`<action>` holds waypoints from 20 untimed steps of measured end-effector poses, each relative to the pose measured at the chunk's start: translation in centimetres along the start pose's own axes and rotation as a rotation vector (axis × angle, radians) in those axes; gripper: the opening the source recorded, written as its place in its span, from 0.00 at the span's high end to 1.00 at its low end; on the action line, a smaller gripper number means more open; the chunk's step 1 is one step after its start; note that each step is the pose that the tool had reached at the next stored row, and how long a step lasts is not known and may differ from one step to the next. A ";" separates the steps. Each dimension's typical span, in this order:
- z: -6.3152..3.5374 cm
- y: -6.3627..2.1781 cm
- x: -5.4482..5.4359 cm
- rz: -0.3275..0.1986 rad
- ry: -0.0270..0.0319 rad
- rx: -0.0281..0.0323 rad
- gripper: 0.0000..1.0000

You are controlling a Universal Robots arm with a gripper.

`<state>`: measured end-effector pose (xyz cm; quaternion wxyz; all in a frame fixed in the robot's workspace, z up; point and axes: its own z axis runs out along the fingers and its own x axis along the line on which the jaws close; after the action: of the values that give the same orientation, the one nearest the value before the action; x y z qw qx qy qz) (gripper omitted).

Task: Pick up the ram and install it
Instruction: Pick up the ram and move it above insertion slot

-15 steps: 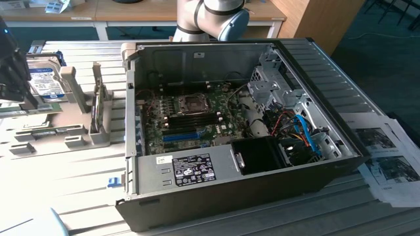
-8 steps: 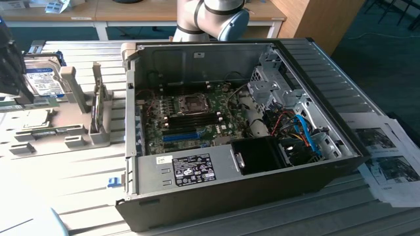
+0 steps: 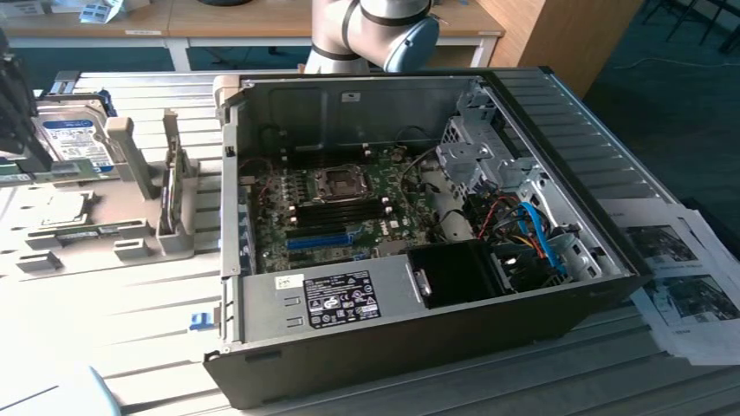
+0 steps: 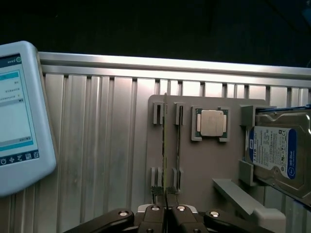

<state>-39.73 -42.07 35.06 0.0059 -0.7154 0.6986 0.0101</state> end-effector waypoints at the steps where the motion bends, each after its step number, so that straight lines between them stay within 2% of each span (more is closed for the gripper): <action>1: -0.20 0.00 0.0 0.000 0.0000 0.0000 0.88; 14: -2.39 0.01 -0.1 0.000 0.0001 -0.0001 0.88; 20: -3.10 0.02 -0.1 0.000 -0.0001 0.0001 0.88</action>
<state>-39.73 -42.07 38.16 0.0060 -0.7154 0.6986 0.0101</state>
